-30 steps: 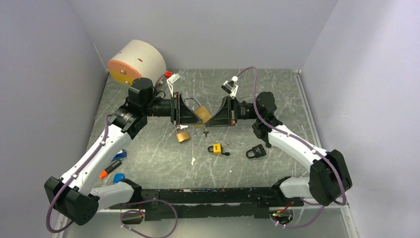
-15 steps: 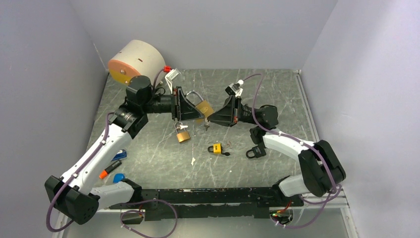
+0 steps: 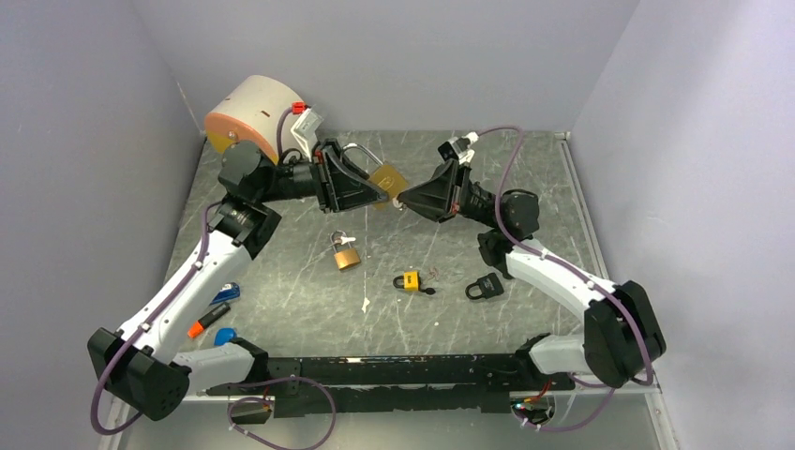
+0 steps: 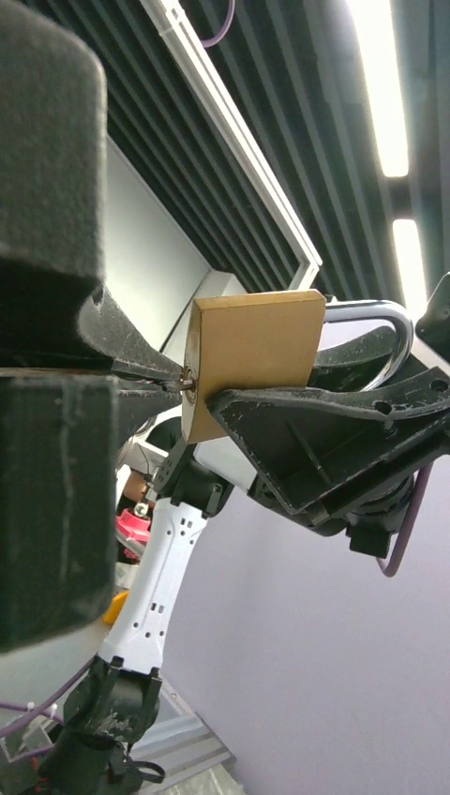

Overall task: Unlock with the key
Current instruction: Unlock the lock.

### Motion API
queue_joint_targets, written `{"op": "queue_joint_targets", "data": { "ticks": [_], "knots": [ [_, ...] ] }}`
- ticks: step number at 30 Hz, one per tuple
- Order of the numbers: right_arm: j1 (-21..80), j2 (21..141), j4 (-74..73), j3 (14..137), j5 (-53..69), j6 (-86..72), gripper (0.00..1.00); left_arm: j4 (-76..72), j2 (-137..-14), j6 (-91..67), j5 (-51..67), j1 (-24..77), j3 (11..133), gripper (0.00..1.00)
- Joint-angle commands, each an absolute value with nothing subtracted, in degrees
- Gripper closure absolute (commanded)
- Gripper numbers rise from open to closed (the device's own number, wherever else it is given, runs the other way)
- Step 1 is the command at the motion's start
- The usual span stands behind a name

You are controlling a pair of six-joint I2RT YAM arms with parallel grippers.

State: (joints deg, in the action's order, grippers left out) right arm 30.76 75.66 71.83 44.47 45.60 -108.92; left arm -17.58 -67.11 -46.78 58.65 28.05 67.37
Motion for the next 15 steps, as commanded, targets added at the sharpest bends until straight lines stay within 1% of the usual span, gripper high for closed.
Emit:
{"op": "queue_joint_targets", "data": {
  "ticks": [1,4,5,6,7,8,11,15],
  "knots": [
    [31.7,72.9,58.3,50.9,38.9,-102.4,0.96,-21.2,-66.3,-47.7,62.1,30.3,68.2,0.97],
    [30.6,68.9,44.7,51.6,39.7,-88.2,0.51,-9.9,-65.1,-40.2,59.4,30.3,70.0,0.98],
    [30.1,67.3,38.8,51.9,38.6,-82.7,0.4,-6.1,-64.7,-37.8,58.6,30.3,70.7,0.97],
    [29.7,65.5,33.7,52.0,37.5,-77.4,0.33,-3.4,-64.4,-35.8,58.0,30.3,70.9,0.98],
    [29.4,63.8,28.8,52.1,36.7,-72.2,0.29,-1.2,-63.9,-34.1,57.7,30.3,71.1,0.97],
    [29.0,62.2,25.2,52.4,36.0,-66.8,0.28,0.7,-63.5,-32.7,57.5,30.2,71.1,0.97],
    [27.6,57.7,18.6,52.9,36.4,-54.9,0.27,4.4,-63.2,-30.8,58.1,30.2,71.4,0.98],
    [27.2,54.6,9.2,57.3,36.1,-42.6,0.23,4.1,-64.3,-31.3,63.4,30.2,71.2,0.98]
  ]
}}
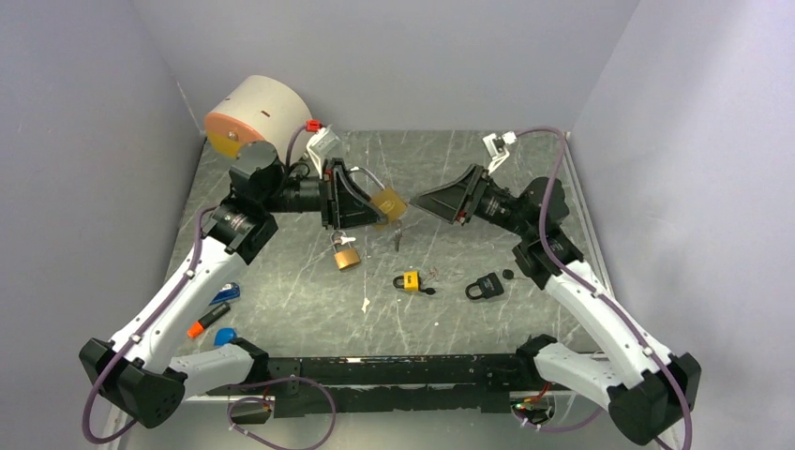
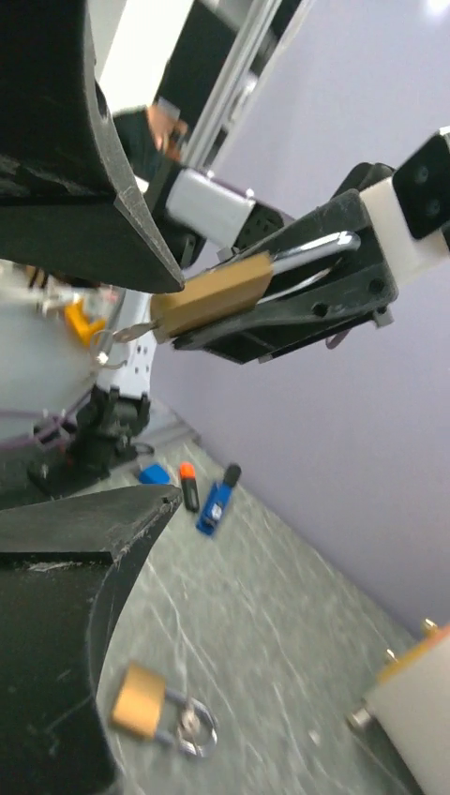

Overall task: Unlock with the key
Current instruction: Unlock the lock.

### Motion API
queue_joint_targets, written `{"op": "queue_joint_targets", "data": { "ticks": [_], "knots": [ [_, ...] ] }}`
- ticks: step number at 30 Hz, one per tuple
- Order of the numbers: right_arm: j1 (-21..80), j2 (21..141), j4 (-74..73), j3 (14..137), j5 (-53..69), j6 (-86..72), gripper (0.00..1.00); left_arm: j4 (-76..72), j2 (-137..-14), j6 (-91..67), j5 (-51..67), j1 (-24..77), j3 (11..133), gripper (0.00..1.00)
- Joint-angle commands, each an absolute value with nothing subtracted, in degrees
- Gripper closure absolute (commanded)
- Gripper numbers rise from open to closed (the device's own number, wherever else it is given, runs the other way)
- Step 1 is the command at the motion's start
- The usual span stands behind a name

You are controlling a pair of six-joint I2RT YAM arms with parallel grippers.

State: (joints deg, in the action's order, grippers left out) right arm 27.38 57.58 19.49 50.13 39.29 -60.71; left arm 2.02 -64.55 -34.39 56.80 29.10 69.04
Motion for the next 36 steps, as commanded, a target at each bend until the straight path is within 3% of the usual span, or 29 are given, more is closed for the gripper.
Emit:
{"op": "queue_joint_targets", "data": {
  "ticks": [1,8,12,18,21,28,31,33,36],
  "knots": [
    [27.2,55.2,7.7,59.0,37.3,-40.0,0.22,5.9,-64.6,-30.5,63.8,30.2,71.5,0.98],
    [30.3,63.5,-3.3,73.4,41.4,-29.8,0.22,20.0,-67.4,-20.9,65.0,30.2,75.4,0.97],
    [37.0,69.0,-14.1,81.8,35.3,-23.2,0.22,25.3,-68.7,-17.4,65.4,30.2,77.2,0.97],
    [39.8,72.7,-18.1,84.3,31.7,-21.8,0.27,26.9,-69.1,-15.4,67.1,30.2,77.0,0.97],
    [40.1,73.7,-19.3,85.2,31.2,-21.2,0.35,28.7,-69.3,-14.2,67.8,30.2,77.3,0.97],
    [40.3,74.3,-13.7,83.7,39.0,-24.3,0.77,29.8,-69.2,-14.1,67.8,30.2,77.7,0.97],
    [40.3,73.6,-9.3,81.7,41.5,-27.3,1.0,29.9,-68.5,-15.2,64.4,30.1,77.6,0.71],
    [40.1,72.7,-7.2,80.4,40.8,-28.9,1.0,29.8,-67.3,-15.9,61.3,29.5,77.0,0.4],
    [39.6,71.9,-6.8,78.7,38.3,-29.9,1.0,29.7,-64.6,-16.4,55.5,28.7,75.4,0.19]
  ]
}}
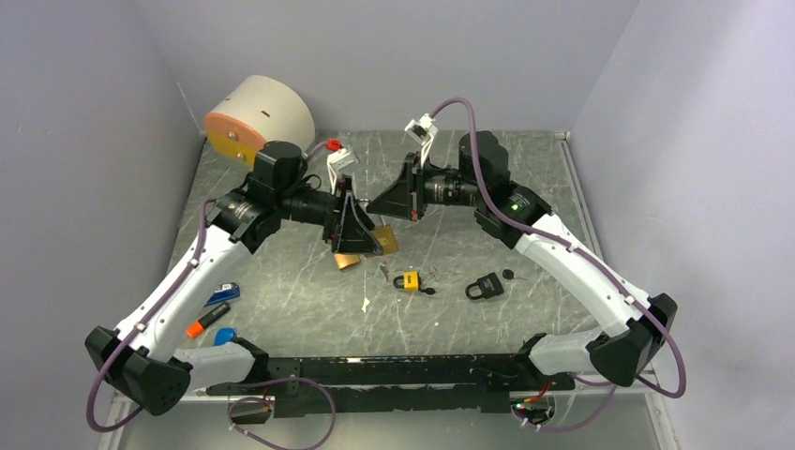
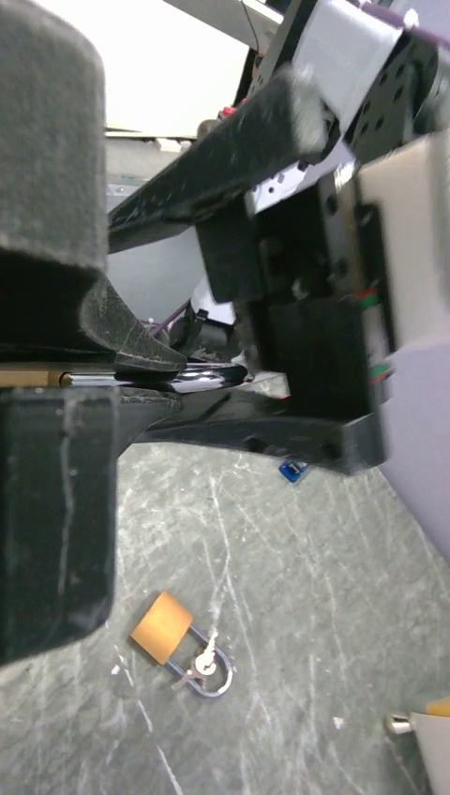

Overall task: Unlock with the key
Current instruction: Unlock the lock.

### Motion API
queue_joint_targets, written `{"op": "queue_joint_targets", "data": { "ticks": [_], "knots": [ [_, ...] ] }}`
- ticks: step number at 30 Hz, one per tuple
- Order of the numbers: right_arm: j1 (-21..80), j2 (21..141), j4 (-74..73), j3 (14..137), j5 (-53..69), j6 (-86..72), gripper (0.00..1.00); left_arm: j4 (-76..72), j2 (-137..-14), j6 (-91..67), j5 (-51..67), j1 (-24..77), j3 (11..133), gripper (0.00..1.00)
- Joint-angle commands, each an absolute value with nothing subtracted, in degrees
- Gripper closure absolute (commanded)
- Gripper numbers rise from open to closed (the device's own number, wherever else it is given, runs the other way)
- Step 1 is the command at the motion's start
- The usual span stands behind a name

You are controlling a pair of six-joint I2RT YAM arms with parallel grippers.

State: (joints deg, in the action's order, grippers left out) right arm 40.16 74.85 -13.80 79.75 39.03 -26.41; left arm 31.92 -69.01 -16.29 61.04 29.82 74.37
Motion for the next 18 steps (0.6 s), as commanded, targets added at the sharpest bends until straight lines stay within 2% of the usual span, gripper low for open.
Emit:
{"op": "queue_joint_targets", "data": {
  "ticks": [1,3,5,9,12,14,18],
  "knots": [
    [39.5,71.7,-6.9,78.2,37.5,-30.1,1.0,29.6,-63.7,-16.8,53.9,28.4,74.8,0.16],
    [39.2,71.2,-6.5,76.9,36.5,-30.7,1.0,29.6,-62.1,-17.6,50.9,27.9,74.0,0.12],
    [39.0,70.7,-5.7,75.5,35.5,-31.7,1.0,29.8,-61.1,-18.5,47.8,27.7,73.4,0.17],
    [38.8,70.5,-4.3,73.7,34.7,-33.0,1.0,27.4,-60.0,-22.5,43.4,27.6,70.8,0.38],
    [38.7,70.7,-3.9,72.8,33.6,-33.7,1.0,24.2,-60.0,-26.1,44.4,27.7,68.6,0.53],
    [38.6,71.1,-4.8,72.6,31.6,-33.3,1.0,25.4,-60.6,-26.4,42.3,27.6,68.6,0.5],
    [37.7,72.1,-6.8,71.5,25.4,-32.8,1.0,32.2,-61.1,-26.4,31.9,27.6,70.4,0.24]
  ]
}}
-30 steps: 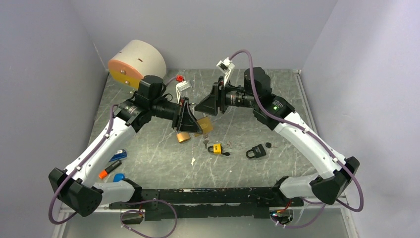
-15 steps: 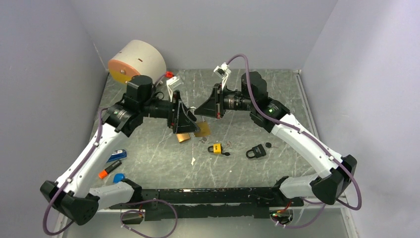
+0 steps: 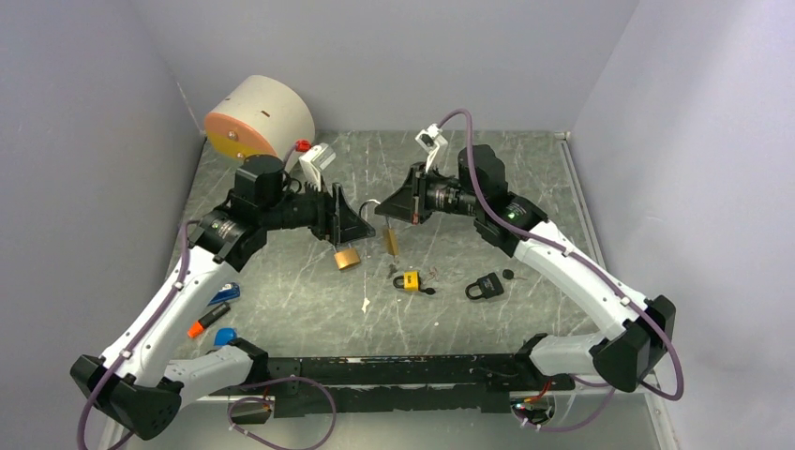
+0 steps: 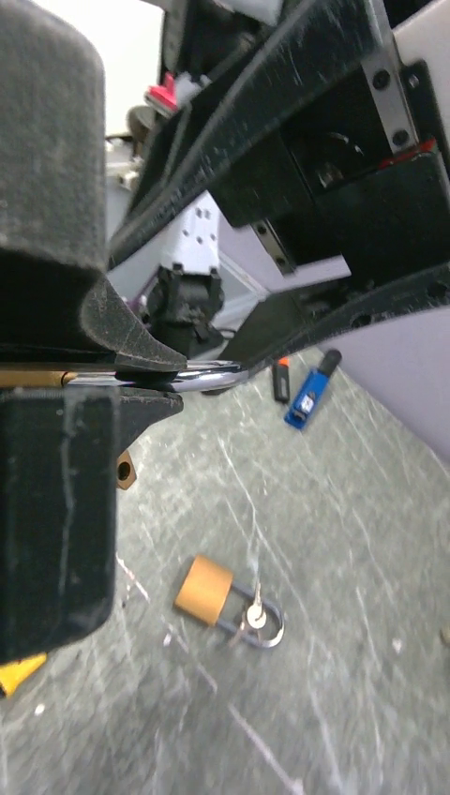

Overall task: Unlock with the key
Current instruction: Unlock the lock, then place the lock at the center of the board.

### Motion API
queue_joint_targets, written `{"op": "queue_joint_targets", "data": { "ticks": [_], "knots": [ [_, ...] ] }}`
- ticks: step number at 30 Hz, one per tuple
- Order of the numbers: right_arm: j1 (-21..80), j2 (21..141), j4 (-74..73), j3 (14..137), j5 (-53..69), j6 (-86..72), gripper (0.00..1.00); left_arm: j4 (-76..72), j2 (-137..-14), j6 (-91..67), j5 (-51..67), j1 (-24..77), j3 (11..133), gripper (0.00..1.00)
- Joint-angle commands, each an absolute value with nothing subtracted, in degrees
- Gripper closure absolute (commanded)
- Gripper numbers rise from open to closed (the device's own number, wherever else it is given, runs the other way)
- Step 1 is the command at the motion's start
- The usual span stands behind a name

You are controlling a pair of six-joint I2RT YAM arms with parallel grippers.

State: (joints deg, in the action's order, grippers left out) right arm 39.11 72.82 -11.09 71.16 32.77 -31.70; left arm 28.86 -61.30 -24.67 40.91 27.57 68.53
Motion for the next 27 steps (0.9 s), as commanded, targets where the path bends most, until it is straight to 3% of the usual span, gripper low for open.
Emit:
{"op": "queue_joint_targets", "data": {
  "ticks": [1,5,10,17,23,27],
  "knots": [
    [37.2,72.3,-6.9,70.7,24.2,-33.1,1.0,33.2,-61.0,-26.6,29.0,27.7,70.6,0.19],
    [34.6,73.2,-5.1,66.0,19.8,-35.9,1.0,36.0,-60.9,-27.6,20.6,27.7,69.9,0.06],
    [29.9,76.2,-6.6,63.2,14.4,-34.9,1.0,40.2,-62.6,-28.5,15.1,27.7,68.2,0.06],
    [21.5,83.9,-7.3,61.7,11.5,-36.6,1.0,36.3,-63.5,-30.1,16.3,27.7,62.9,0.06],
    [19.4,99.2,-10.9,69.7,9.3,-38.1,1.0,33.2,-68.8,-30.7,16.3,27.6,62.5,0.07],
    [18.4,107.4,-8.0,75.4,12.8,-38.8,1.0,35.2,-75.5,-33.3,18.2,26.3,68.4,0.07]
  ]
}}
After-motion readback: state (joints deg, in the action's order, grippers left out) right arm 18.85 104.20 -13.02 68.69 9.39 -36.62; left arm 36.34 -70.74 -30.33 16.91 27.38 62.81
